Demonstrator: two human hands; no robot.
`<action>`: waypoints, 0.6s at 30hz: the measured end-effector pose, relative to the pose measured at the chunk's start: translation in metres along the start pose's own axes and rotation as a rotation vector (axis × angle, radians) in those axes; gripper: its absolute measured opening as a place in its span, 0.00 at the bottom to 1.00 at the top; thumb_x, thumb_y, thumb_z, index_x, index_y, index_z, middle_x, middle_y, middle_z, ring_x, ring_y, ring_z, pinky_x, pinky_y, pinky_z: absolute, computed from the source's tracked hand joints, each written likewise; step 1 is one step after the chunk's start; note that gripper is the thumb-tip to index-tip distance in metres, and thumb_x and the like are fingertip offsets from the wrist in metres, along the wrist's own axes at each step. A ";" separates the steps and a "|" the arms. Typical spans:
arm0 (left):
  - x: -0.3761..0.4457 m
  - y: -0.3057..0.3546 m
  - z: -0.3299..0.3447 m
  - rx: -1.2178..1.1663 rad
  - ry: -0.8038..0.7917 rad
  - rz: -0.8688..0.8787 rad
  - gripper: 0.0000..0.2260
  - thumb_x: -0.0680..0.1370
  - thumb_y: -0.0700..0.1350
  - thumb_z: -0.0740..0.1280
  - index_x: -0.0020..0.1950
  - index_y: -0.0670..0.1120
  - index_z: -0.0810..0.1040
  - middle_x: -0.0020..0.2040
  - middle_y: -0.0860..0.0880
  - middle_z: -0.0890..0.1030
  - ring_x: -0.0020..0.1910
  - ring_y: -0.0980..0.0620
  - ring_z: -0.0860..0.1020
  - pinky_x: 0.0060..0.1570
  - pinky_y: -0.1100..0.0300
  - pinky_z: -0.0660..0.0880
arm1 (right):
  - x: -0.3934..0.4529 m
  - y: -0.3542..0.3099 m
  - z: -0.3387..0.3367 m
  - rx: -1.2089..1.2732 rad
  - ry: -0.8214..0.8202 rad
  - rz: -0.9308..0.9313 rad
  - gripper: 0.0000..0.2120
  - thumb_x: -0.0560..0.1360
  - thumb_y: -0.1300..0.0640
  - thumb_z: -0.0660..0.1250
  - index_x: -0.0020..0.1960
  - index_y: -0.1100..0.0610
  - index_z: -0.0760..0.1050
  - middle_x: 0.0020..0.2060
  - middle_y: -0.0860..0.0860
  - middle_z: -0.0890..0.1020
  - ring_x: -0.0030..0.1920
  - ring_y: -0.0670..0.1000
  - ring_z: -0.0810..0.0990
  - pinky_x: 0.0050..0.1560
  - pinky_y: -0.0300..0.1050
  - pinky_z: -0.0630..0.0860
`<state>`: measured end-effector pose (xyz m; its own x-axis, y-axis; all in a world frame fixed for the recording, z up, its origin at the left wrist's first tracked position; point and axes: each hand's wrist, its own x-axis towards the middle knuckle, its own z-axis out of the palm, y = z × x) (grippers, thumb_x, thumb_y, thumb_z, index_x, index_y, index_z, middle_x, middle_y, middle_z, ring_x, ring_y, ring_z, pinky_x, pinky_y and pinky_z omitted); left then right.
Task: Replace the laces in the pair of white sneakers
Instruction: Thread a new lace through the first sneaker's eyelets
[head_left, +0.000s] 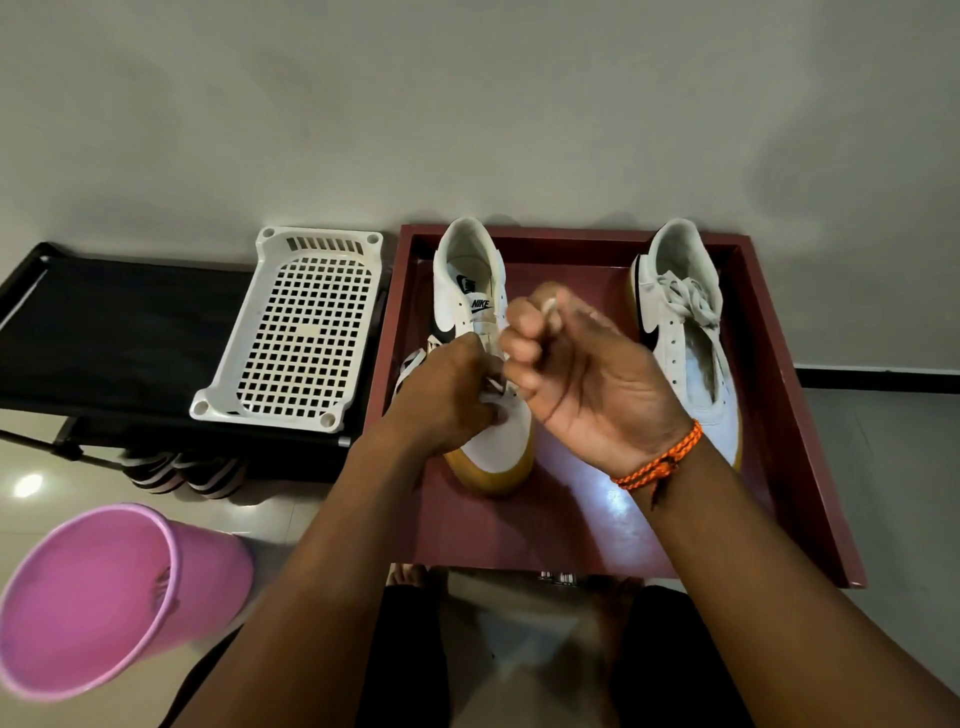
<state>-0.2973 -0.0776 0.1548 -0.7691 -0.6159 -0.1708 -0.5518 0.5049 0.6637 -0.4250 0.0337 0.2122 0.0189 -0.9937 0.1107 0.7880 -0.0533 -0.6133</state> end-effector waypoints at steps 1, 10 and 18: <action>0.002 0.001 -0.001 0.040 0.000 0.008 0.15 0.71 0.44 0.81 0.55 0.43 0.83 0.55 0.45 0.81 0.56 0.43 0.81 0.55 0.46 0.79 | -0.001 -0.006 0.001 0.113 0.023 0.001 0.13 0.85 0.56 0.55 0.44 0.57 0.71 0.40 0.51 0.75 0.37 0.47 0.73 0.37 0.39 0.69; 0.001 0.004 -0.007 0.101 -0.021 0.036 0.09 0.73 0.44 0.80 0.44 0.50 0.81 0.49 0.49 0.74 0.50 0.48 0.76 0.42 0.61 0.65 | -0.007 0.022 -0.045 -1.844 0.491 0.377 0.21 0.81 0.44 0.66 0.33 0.52 0.72 0.36 0.49 0.74 0.37 0.54 0.75 0.36 0.50 0.66; -0.001 0.004 -0.007 0.053 -0.006 0.054 0.11 0.73 0.41 0.80 0.45 0.50 0.79 0.52 0.45 0.79 0.52 0.45 0.78 0.50 0.51 0.75 | 0.000 0.008 -0.032 -1.045 0.343 0.102 0.09 0.75 0.57 0.71 0.37 0.58 0.81 0.50 0.52 0.79 0.47 0.42 0.78 0.46 0.35 0.70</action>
<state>-0.2964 -0.0789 0.1622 -0.8002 -0.5833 -0.1398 -0.5254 0.5692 0.6325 -0.4383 0.0303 0.1819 -0.2451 -0.9641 -0.1021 -0.1189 0.1344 -0.9838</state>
